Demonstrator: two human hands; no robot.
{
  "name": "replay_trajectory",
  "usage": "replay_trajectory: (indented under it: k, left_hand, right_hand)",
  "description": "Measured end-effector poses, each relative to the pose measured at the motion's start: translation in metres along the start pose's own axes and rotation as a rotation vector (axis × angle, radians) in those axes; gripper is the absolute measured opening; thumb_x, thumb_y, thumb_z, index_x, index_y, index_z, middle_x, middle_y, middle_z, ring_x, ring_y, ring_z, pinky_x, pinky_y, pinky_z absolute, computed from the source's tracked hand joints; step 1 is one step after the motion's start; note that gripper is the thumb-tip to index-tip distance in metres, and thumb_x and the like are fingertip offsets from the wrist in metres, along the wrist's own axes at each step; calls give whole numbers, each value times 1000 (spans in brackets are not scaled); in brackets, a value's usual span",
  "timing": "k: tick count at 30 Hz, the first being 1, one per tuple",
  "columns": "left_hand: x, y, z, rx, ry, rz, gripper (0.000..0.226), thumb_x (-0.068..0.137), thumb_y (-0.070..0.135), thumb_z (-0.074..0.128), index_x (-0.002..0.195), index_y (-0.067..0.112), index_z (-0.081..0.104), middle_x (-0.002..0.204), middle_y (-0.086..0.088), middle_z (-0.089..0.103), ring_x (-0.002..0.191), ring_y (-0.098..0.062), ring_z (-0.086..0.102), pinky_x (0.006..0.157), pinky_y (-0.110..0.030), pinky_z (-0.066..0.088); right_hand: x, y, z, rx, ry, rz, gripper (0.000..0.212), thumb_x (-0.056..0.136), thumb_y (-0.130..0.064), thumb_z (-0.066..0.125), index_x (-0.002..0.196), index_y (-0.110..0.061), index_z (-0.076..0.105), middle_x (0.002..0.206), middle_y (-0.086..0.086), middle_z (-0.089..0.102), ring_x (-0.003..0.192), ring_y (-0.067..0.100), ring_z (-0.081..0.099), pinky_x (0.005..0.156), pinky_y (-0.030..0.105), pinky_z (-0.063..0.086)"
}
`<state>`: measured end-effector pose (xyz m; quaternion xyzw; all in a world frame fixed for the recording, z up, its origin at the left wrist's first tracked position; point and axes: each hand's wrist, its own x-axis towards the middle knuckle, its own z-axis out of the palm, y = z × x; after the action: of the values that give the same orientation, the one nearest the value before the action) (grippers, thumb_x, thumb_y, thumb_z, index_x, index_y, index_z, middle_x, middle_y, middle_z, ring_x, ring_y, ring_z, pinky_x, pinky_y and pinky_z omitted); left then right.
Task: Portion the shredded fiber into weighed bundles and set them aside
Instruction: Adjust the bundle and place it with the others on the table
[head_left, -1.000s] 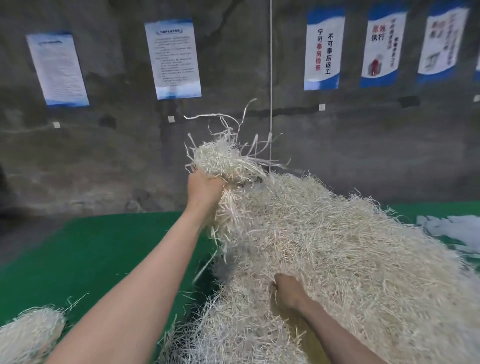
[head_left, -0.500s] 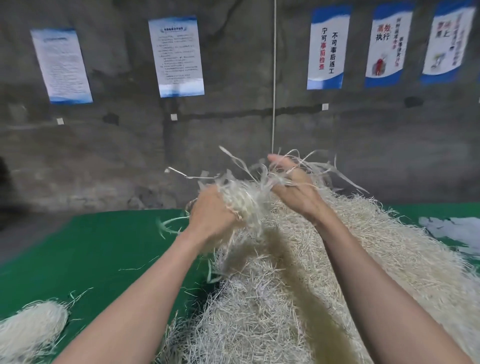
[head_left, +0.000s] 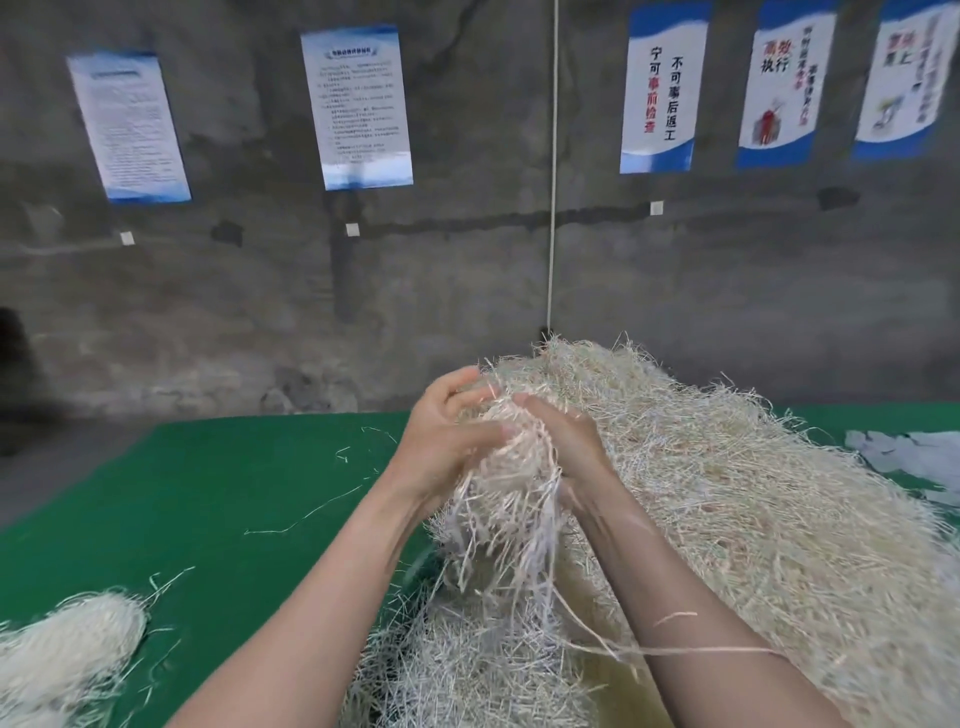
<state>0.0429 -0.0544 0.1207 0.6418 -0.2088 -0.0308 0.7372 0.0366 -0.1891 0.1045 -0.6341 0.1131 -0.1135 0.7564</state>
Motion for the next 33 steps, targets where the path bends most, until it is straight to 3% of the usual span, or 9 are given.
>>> replay_trajectory:
  k: [6, 9, 13, 17, 21, 25, 28, 31, 33]
  left_hand:
    - [-37, -14, 4, -10, 495, 133, 31, 75, 7, 76, 98, 24, 65, 97, 11, 68, 85, 4, 65, 67, -9, 51]
    - [-37, -10, -3, -278, 432, -162, 32, 80, -5, 65, 111, 4, 65, 97, -3, 71, 84, -14, 68, 77, -30, 57]
    - [-35, -4, -9, -546, 340, -407, 13, 90, -6, 47, 88, -7, 60, 76, -18, 58, 62, -25, 58, 62, -34, 51]
    - [-49, -11, -1, -789, 322, -322, 18, 85, -14, 44, 89, -2, 58, 97, -17, 59, 79, -21, 66, 74, -30, 56]
    - [-72, -32, 4, -175, 470, -113, 33, 79, -6, 65, 103, 15, 64, 113, -4, 64, 98, -12, 63, 84, -21, 53]
    - [-67, -31, -12, 48, 470, -90, 25, 74, -7, 70, 88, 14, 68, 98, -8, 69, 79, -14, 66, 71, -25, 56]
    - [-55, -24, -19, -60, 387, -104, 22, 79, -9, 64, 101, -11, 63, 89, -21, 65, 61, -15, 62, 55, -21, 54]
    - [-51, -16, -28, -36, 229, -253, 26, 82, -9, 60, 108, -8, 62, 108, -22, 63, 80, -26, 63, 71, -31, 57]
    - [-51, -10, -47, -143, 31, -387, 44, 77, -13, 58, 118, 3, 57, 119, -10, 60, 90, -28, 60, 84, -45, 54]
  right_hand:
    - [-14, -7, 28, -130, 32, -289, 73, 70, -34, 80, 131, -8, 48, 116, -1, 50, 100, 10, 49, 72, 17, 39]
    - [-22, 5, 36, -252, 22, -449, 31, 78, -40, 74, 102, -24, 64, 109, -9, 60, 99, -4, 52, 88, 20, 42]
    - [-42, 34, 48, -274, -102, -246, 94, 70, -72, 61, 147, -31, 26, 150, -1, 31, 130, 14, 36, 104, 38, 34]
    - [-22, 34, 26, -279, 88, -170, 54, 92, -5, 53, 143, -2, 33, 138, 16, 48, 48, 2, 48, 43, 10, 39]
    - [-20, 30, 17, -276, 55, -176, 35, 92, 16, 35, 125, 16, 47, 145, 18, 40, 33, 1, 43, 39, 15, 37]
    - [-36, 32, 24, -315, -57, -19, 47, 97, -4, 41, 141, 6, 29, 144, 22, 38, 58, 7, 45, 44, 10, 40]
    - [-45, 45, 31, -223, -260, 34, 93, 81, -63, 50, 151, -13, 14, 150, 11, 28, 121, 20, 50, 96, 33, 47]
    - [-42, 43, 20, -249, -265, 65, 96, 79, -48, 66, 150, -15, 10, 140, 8, 38, 98, 11, 62, 71, 18, 54]
    - [-30, 41, -1, -420, -209, 42, 86, 83, -29, 66, 150, -20, 13, 151, 13, 26, 122, 26, 49, 95, 32, 48]
